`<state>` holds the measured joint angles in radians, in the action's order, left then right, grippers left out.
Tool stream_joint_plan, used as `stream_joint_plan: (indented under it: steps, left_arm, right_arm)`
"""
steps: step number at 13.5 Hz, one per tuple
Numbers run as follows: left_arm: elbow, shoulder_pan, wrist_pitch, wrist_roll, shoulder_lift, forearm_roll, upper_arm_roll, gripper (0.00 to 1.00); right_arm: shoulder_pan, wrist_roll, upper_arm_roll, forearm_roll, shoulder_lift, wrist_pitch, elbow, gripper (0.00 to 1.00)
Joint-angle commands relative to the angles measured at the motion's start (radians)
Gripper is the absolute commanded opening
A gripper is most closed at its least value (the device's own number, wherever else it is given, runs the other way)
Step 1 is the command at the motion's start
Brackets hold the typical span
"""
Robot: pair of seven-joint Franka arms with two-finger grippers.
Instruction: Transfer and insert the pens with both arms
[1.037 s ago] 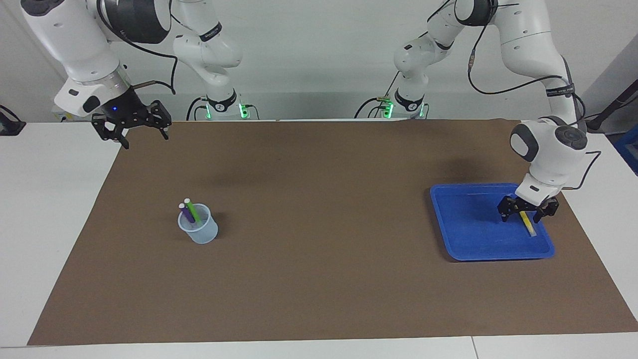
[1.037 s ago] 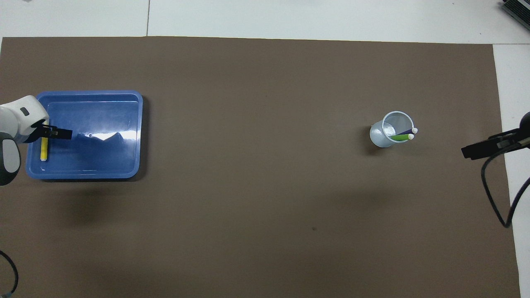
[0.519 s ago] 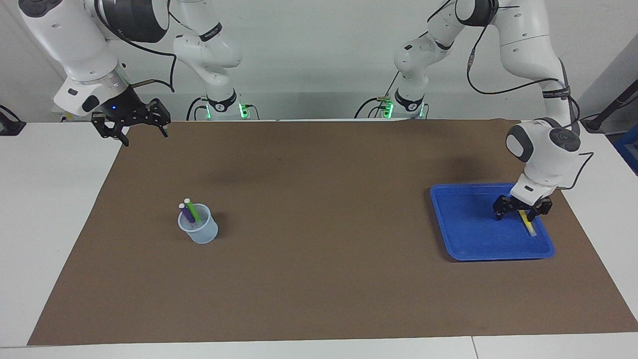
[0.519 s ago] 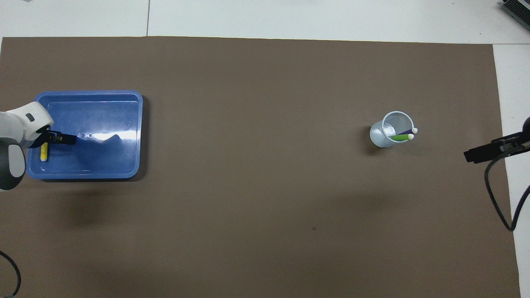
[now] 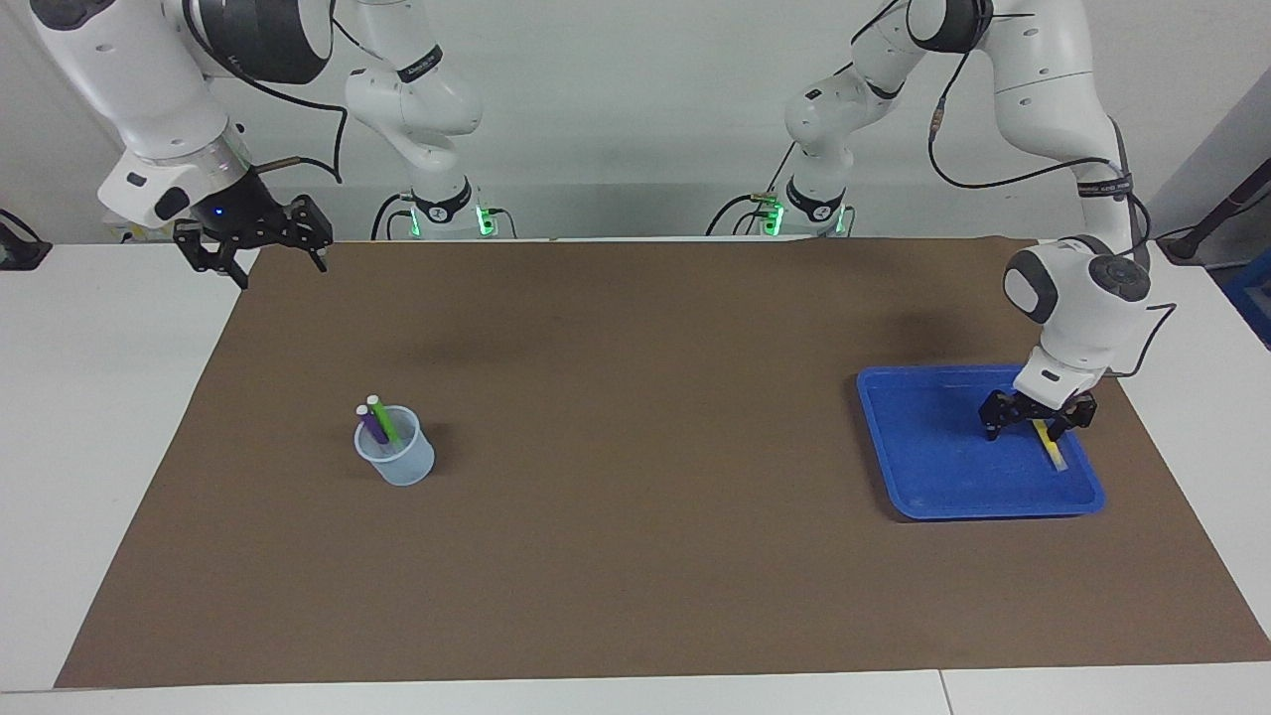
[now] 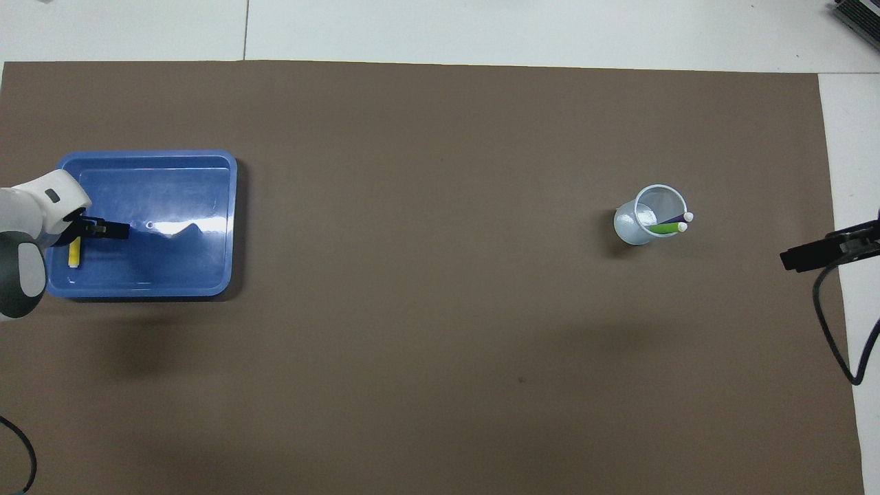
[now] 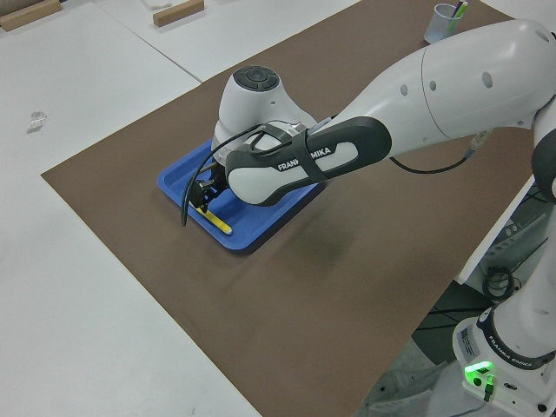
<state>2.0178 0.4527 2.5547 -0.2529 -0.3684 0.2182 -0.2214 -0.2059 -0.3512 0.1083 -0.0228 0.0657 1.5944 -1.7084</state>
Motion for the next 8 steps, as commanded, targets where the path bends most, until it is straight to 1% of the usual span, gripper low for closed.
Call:
stream_joint_plan:
  steps: [1,4,5,7,8]
  left_arm:
    - [0.039,-0.015,0.029,0.085,0.006,0.021,-0.004,1.00]
    - [0.000,-0.045,-0.005,0.119,0.003,0.018,-0.004,1.00]
    - [-0.039,-0.057,-0.052,0.119,0.002,0.018,-0.004,1.00]
    - [-0.149,-0.080,-0.198,0.118,-0.001,0.020,-0.004,1.00]
    - [-0.181,-0.089,-0.240,0.113,-0.001,0.021,-0.003,1.00]
  right_arm:
    - [-0.015,0.006,0.014,-0.043,0.025,-0.005,-0.022,1.00]
    - [-0.004,0.006,0.014,-0.043,0.038,-0.004,-0.048,1.00]
    - [-0.001,0.008,0.018,-0.043,0.043,0.004,-0.060,1.00]
    - [-0.003,0.012,0.021,-0.042,0.043,0.015,-0.063,1.00]
    - [-0.003,0.017,0.021,-0.040,0.043,0.016,-0.066,1.00]
